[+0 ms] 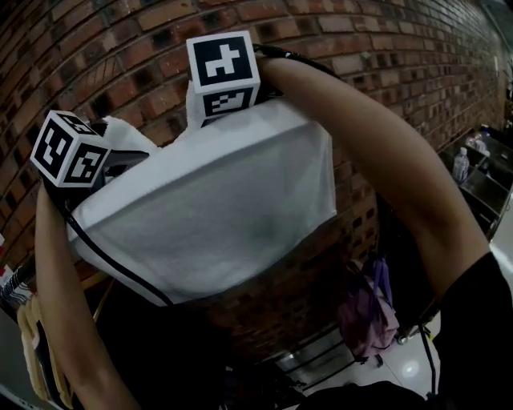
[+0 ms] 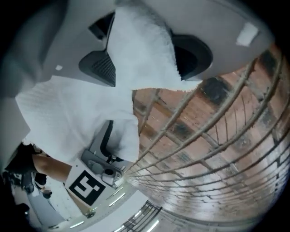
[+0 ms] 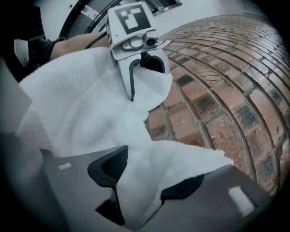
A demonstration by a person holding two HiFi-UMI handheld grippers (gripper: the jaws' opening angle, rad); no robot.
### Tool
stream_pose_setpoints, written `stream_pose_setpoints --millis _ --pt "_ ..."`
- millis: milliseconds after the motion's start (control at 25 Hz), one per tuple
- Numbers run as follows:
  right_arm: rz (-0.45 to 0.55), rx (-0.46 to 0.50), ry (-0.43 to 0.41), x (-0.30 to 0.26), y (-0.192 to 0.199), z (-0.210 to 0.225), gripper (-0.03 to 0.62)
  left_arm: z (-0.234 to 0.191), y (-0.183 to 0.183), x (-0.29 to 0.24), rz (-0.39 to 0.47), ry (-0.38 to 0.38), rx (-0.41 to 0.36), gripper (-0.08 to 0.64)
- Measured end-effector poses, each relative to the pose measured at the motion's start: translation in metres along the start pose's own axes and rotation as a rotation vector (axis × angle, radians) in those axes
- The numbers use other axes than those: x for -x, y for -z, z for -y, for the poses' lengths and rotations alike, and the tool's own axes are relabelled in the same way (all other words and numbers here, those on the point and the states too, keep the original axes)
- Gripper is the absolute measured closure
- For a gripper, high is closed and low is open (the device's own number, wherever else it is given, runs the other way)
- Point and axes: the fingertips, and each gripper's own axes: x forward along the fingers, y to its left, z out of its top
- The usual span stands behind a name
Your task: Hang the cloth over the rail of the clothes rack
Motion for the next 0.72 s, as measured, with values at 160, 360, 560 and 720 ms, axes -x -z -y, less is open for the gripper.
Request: stream_pose_setpoints --millis 160,360,560,720 --pt "0.067 -0.082 -0.036 0.003 0.000 0.000 0.341 -0.008 -0.012 0.014 0.114 -0.002 0.031 0.175" --pt "0.209 -0.194 -0.070 0.012 -0.012 0.005 0.353 -0.020 -0.014 0.035 0.270 0.044 0.187 0.166" --pt "0.167 -0.312 0.001 0.013 0.012 0.023 0.359 -0.064 -0.004 0.084 0.551 0.036 0.558 0.164" --pt "0.181 -0.410 0.048 0.017 0.021 0.035 0.371 -0.081 0.039 0.087 0.492 -0.025 0.679 0.182"
